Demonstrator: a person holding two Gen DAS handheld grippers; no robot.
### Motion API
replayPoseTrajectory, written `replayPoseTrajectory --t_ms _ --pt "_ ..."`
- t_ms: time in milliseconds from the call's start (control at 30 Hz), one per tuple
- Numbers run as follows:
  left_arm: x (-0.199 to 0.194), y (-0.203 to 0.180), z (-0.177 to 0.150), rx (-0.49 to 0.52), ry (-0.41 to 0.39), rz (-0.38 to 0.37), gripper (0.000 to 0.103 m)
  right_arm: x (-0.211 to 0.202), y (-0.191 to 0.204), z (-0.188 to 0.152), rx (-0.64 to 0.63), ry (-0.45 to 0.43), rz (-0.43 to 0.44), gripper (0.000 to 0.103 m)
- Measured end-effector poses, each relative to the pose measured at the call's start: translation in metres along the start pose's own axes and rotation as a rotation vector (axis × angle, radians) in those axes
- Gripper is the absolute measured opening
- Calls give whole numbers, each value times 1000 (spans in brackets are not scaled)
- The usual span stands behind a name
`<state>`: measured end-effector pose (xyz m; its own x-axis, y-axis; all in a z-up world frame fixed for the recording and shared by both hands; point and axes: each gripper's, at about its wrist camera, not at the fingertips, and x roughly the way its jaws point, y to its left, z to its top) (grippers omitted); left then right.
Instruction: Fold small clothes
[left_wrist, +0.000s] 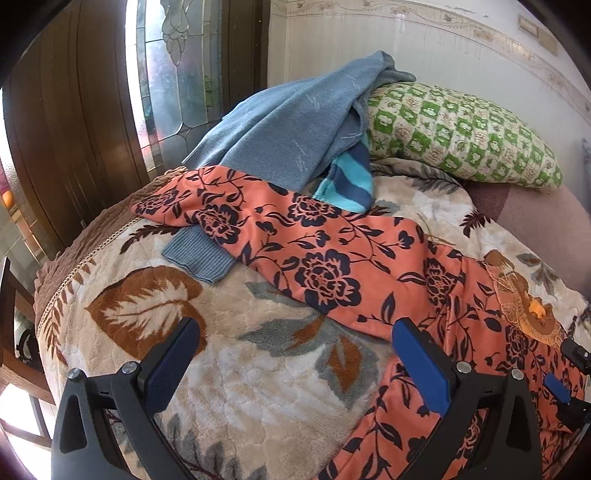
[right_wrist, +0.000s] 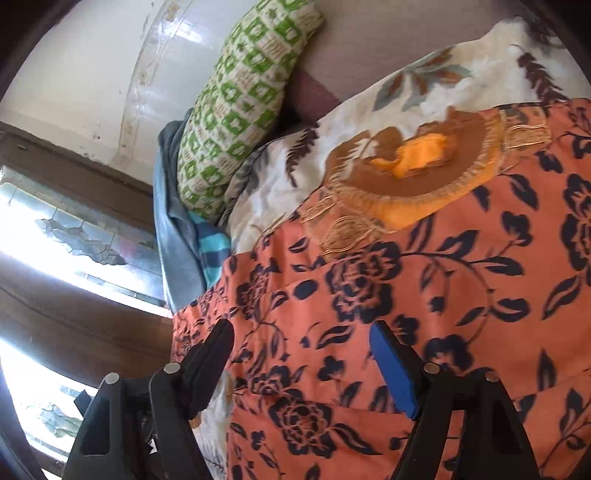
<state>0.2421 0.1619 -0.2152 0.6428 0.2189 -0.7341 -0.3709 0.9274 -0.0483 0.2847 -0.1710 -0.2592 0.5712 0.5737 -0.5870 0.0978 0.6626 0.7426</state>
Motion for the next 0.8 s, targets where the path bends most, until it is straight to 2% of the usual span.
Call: replayPoseTrajectory --t_ms 100,200,333,500,667,733,800 --pt "-4 -21 -1 61 -20 -19 103 -10 -24 4 42 -24 -3 72" --pt "-5 -37 1 100 -35 -26 103 -1 -31 2 83 9 45 71" --pt "-8 -42 1 140 -63 3 103 31 -9 -14 41 96 80 71" --pt "-10 -22 2 132 -83 79 103 55 23 -30 6 171 110 71" --pt "-6 -7 1 102 -43 84 103 27 49 -28 -56 101 132 71" --pt "-7 -6 1 106 -41 70 103 12 51 -20 -55 51 105 71" --pt "-10 -7 0 113 -47 50 103 -1 49 -11 -55 -6 36 71"
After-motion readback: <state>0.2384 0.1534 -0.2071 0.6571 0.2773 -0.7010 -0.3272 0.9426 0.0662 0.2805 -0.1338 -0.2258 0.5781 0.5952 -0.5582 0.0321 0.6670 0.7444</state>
